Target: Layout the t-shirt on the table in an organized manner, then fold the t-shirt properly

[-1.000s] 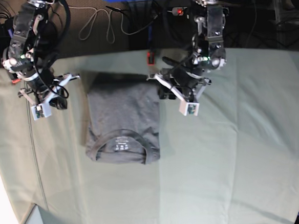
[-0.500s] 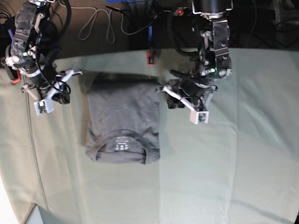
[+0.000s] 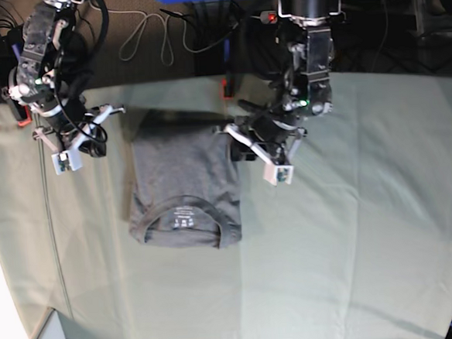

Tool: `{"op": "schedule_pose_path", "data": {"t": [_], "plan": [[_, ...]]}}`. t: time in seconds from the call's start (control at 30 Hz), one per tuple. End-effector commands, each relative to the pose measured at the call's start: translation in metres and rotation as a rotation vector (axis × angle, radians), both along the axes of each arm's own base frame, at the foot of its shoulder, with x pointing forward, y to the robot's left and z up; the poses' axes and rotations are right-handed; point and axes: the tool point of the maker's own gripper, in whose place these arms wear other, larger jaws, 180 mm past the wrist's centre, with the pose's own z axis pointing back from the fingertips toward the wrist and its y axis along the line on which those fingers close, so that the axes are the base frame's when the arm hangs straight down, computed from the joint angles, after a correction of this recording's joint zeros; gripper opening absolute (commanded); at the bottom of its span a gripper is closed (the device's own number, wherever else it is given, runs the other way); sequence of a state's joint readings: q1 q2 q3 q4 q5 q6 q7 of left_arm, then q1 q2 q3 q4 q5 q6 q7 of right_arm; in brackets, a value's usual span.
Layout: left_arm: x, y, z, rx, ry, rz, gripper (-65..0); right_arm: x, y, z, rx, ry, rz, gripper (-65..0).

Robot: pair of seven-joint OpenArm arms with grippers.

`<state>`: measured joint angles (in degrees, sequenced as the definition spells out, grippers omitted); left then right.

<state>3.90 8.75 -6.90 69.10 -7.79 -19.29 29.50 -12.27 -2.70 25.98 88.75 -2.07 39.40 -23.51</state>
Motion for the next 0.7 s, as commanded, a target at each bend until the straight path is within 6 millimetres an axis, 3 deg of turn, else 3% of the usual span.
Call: {"op": "schedule_pose_path", "data": {"t": [0.0,0.3,0.67], "plan": [[-0.013,-0.002,-0.008,0.017,0.05,-0.024,-50.9,0.004,-0.001,0.01,0.006,-0.04,0.006,-65.0],[-0.022,-0.002,-0.013,0.017,0.069,-0.022,-50.9,0.002,-0.001,0.01,0.004,-0.039,0.007,-65.0],[-0.029,0.019,0.007,0.051,0.004,0.003,-51.0,-0.015,0.0,0.007,-0.003,-0.016,0.009,-65.0]]}}
